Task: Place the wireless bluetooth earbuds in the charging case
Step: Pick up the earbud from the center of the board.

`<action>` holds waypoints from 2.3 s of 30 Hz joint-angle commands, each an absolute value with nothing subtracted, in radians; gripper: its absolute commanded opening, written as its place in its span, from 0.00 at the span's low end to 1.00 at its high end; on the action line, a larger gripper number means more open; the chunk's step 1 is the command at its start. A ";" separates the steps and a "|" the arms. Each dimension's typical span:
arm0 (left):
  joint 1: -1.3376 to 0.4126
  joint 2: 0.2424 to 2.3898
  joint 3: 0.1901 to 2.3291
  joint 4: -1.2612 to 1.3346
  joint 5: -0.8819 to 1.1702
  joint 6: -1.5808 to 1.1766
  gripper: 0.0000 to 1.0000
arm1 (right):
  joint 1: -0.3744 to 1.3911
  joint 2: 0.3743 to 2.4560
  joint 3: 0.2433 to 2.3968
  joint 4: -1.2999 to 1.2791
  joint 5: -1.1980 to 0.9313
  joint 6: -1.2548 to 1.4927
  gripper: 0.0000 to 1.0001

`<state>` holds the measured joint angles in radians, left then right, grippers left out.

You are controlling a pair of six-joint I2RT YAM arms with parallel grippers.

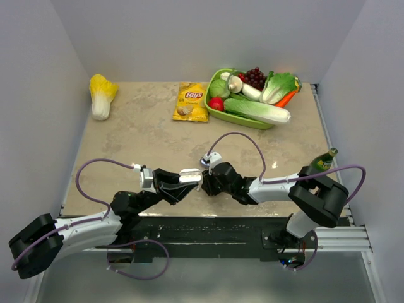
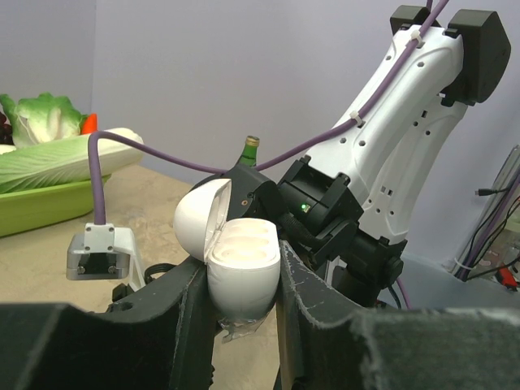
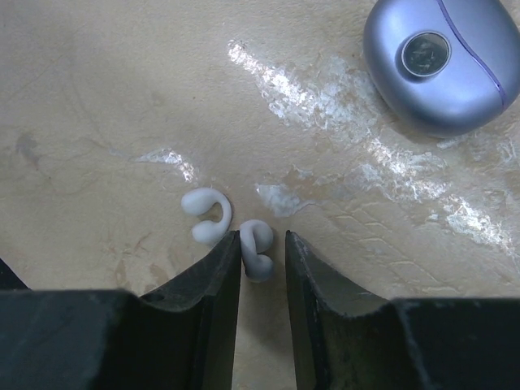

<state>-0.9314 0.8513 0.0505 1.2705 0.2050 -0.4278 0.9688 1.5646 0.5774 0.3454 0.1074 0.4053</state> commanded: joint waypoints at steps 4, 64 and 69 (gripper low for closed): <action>-0.928 0.854 -0.262 1.503 0.210 -0.433 0.00 | 0.969 1.536 0.545 0.313 0.140 0.414 0.42; -0.930 0.862 -0.270 1.511 0.219 -0.460 0.00 | 0.969 1.377 0.535 0.243 0.170 0.411 0.00; -0.928 0.822 -0.259 1.483 0.195 -0.453 0.00 | 0.971 1.076 0.586 -0.007 0.305 0.400 0.00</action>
<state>-0.9314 0.8593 0.0505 1.2697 0.2153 -0.4538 0.9688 1.2930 0.5304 0.1539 0.1787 0.4042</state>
